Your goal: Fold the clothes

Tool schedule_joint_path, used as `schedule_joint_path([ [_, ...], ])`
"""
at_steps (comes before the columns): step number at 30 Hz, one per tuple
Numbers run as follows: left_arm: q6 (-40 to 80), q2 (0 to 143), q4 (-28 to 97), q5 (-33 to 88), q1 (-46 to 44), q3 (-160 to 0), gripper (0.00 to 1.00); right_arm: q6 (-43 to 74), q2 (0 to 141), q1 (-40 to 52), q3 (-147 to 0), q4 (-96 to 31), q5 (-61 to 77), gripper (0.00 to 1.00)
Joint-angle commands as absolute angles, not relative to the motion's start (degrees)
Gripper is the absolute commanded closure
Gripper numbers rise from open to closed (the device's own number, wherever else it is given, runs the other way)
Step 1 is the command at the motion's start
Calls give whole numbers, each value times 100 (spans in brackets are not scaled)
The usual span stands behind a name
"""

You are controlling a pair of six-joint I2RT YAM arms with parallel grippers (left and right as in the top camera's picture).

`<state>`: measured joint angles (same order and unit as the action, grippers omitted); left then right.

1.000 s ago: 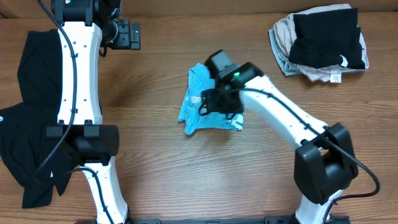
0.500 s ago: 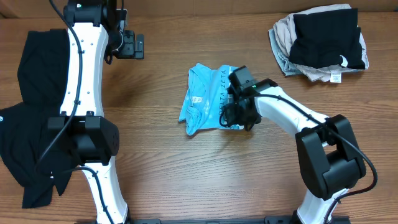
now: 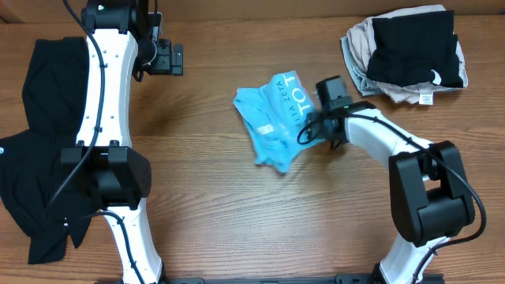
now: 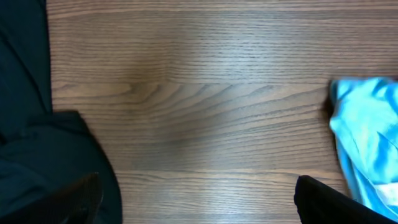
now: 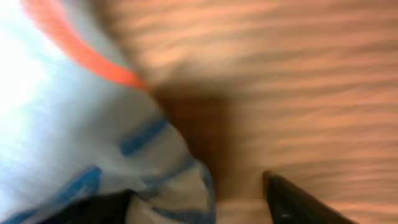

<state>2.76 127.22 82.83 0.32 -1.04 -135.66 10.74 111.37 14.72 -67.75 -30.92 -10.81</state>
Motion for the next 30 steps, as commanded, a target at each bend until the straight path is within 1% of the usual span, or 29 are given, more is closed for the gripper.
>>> schedule_joint_path([
  [1,167,12628,8217,202,-126,-13511,0,1094,11603,947,-6930,-3299,-2687,13],
  [5,167,12628,8178,279,-126,-13511,0,1376,11594,775,-8219,-4493,-2137,0],
  [7,167,12628,8160,279,-126,-13511,0,1374,11568,792,-9076,-5231,-1468,0],
  [10,167,12628,8143,279,-126,-13511,0,1306,11485,926,-10077,-5977,-574,0],
  [14,167,12628,8136,274,-123,-13511,0,1313,11393,1214,-10728,-6563,707,0],
  [16,165,12628,8132,276,-115,-13511,0,1385,11391,1413,-10722,-6884,1020,0],
  [19,165,12628,8130,274,-115,-13511,0,1503,11448,1697,-10551,-7354,1020,0],
  [20,163,12628,8117,270,-115,-13511,0,1505,11448,1798,-10436,-7426,1022,3],
  [22,165,12628,8071,250,-115,-13511,0,1505,11448,2001,-10119,-7369,1044,7],
  [25,165,12628,7996,255,-115,-13511,0,1505,11448,2272,-9544,-7070,1039,10],
  [30,167,12628,7985,257,-115,-13511,0,1500,11448,2366,-8637,-6534,967,10],
])
